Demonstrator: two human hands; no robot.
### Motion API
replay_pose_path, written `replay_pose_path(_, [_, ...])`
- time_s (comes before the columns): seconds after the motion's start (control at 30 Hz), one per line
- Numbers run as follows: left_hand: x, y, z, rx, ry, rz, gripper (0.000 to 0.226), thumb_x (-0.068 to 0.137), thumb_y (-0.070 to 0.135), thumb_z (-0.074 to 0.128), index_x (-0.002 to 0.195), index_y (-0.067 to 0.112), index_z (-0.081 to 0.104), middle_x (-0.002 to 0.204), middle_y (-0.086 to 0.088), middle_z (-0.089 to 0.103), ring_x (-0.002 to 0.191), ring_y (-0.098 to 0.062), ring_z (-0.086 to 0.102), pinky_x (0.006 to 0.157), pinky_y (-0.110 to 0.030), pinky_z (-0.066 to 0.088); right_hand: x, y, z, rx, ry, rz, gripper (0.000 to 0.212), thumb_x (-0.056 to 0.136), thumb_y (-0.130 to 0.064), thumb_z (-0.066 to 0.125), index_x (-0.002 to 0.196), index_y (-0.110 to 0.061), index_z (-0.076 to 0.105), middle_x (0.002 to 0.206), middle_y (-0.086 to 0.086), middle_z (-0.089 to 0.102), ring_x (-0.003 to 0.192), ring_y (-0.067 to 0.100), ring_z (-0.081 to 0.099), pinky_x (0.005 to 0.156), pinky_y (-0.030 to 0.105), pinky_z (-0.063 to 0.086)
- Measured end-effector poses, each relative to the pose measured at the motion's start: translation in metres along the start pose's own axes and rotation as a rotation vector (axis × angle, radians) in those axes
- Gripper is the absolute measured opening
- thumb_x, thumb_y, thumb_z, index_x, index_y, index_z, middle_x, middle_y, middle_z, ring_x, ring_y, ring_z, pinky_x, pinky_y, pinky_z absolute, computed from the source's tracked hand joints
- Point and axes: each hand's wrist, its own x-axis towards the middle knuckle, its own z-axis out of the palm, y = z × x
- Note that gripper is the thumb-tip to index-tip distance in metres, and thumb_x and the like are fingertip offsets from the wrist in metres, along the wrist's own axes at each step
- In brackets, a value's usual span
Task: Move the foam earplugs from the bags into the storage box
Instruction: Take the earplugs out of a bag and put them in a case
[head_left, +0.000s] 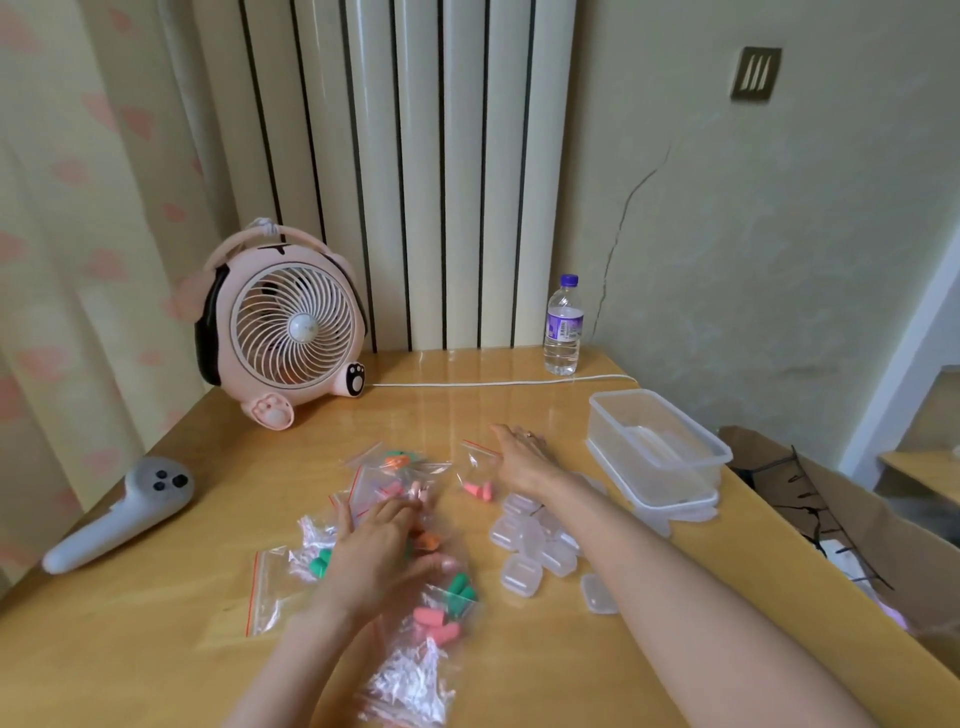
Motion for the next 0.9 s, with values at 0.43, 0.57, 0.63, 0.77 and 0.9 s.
replay_pose_path(0.43, [-0.012, 0.022, -0.020, -0.615, 0.360, 0.098, 0.072, 0.080, 0.079, 0.023, 0.122, 0.028, 0.053, 0.118, 0.020, 0.054, 0.112, 0.004, 0.048, 0.112, -0.037, 0.025, -0.016, -0.006, -0.011, 0.461, 0.317, -0.086, 0.002, 0.082, -0.016, 0.070, 0.084, -0.016, 0.069, 0.086, -0.001, 0.068, 0.084, 0.015, 0.061, 0.079, 0.026, 0.047])
replay_pose_path(0.57, [-0.012, 0.029, -0.024, -0.806, 0.478, -0.010, 0.069, 0.075, 0.056, 0.065, 0.132, 0.025, 0.044, 0.123, 0.016, 0.048, 0.116, 0.004, 0.043, 0.094, -0.011, 0.032, -0.069, -0.018, -0.027, 0.734, 0.235, -0.291, 0.020, 0.081, -0.004, 0.069, 0.073, -0.022, 0.066, 0.066, 0.001, 0.065, 0.056, 0.014, 0.058, 0.055, 0.022, 0.049])
replay_pose_path(0.63, [-0.015, 0.033, -0.030, -0.938, 0.383, -0.014, 0.062, 0.074, 0.048, 0.068, 0.129, 0.025, 0.051, 0.122, 0.019, 0.053, 0.116, 0.006, 0.046, 0.095, -0.012, 0.034, -0.091, -0.021, -0.026, 0.745, 0.218, -0.322, 0.019, 0.081, -0.005, 0.070, 0.071, -0.022, 0.067, 0.061, -0.001, 0.064, 0.049, 0.015, 0.049, 0.048, 0.020, 0.041])
replay_pose_path(0.77, [-0.023, 0.046, -0.037, -1.257, 0.172, -0.014, 0.021, 0.075, 0.025, 0.068, 0.094, 0.020, 0.073, 0.094, -0.006, 0.074, 0.089, -0.016, 0.066, 0.073, -0.020, 0.051, -0.116, -0.019, -0.013, 0.833, 0.192, -0.302, 0.020, 0.079, 0.002, 0.069, 0.073, -0.016, 0.067, 0.051, -0.010, 0.059, 0.042, 0.006, 0.047, 0.044, 0.014, 0.036])
replay_pose_path(0.9, [-0.024, 0.050, -0.034, -1.242, 0.137, -0.050, 0.010, 0.081, 0.010, 0.066, 0.083, 0.016, 0.074, 0.080, 0.005, 0.074, 0.079, 0.000, 0.065, 0.082, -0.016, 0.045, -0.121, -0.012, 0.002, 0.907, 0.211, -0.269, 0.021, 0.077, 0.006, 0.069, 0.074, -0.013, 0.062, 0.061, 0.000, 0.060, 0.044, 0.008, 0.051, 0.041, 0.017, 0.036])
